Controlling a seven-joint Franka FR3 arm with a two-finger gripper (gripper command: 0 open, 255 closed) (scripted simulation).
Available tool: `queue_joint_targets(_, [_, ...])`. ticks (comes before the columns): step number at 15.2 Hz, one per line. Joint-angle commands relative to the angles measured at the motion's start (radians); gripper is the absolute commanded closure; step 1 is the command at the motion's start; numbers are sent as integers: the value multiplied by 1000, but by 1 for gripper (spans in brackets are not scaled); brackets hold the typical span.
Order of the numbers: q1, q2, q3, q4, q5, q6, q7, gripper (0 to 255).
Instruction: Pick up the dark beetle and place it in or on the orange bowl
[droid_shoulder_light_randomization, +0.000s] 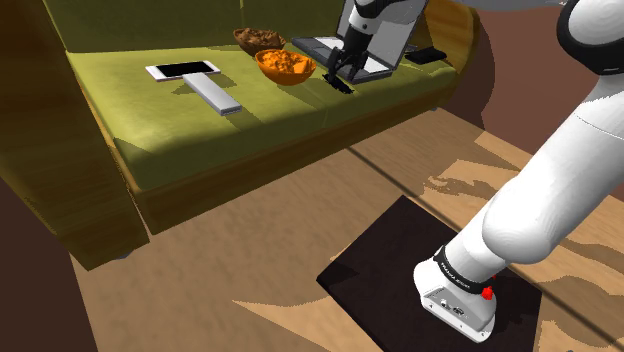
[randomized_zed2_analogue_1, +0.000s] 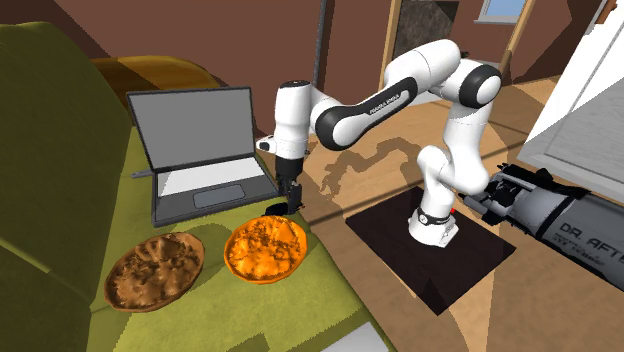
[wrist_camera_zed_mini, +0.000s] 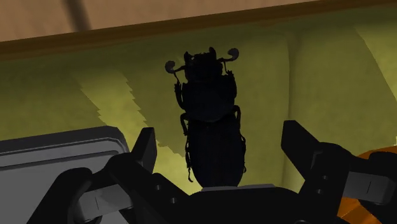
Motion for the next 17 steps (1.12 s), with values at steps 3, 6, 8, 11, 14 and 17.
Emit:
queue_joint_targets(3, [-1,18,0,-21,4,33,-3,0])
queue_joint_targets(6, [-2,19,0,-21,4,33,-3,0])
queue_joint_targets(8, [-2,19,1,-21,4,33,-3,0])
queue_joint_targets(11, [-1,16,2,-22,3,32,1,255])
queue_joint_targets(14, [-2,21,1,-15,4,30,-2,255])
queue_joint_targets(17, [-2,23,1,-13,5,30,-2,255])
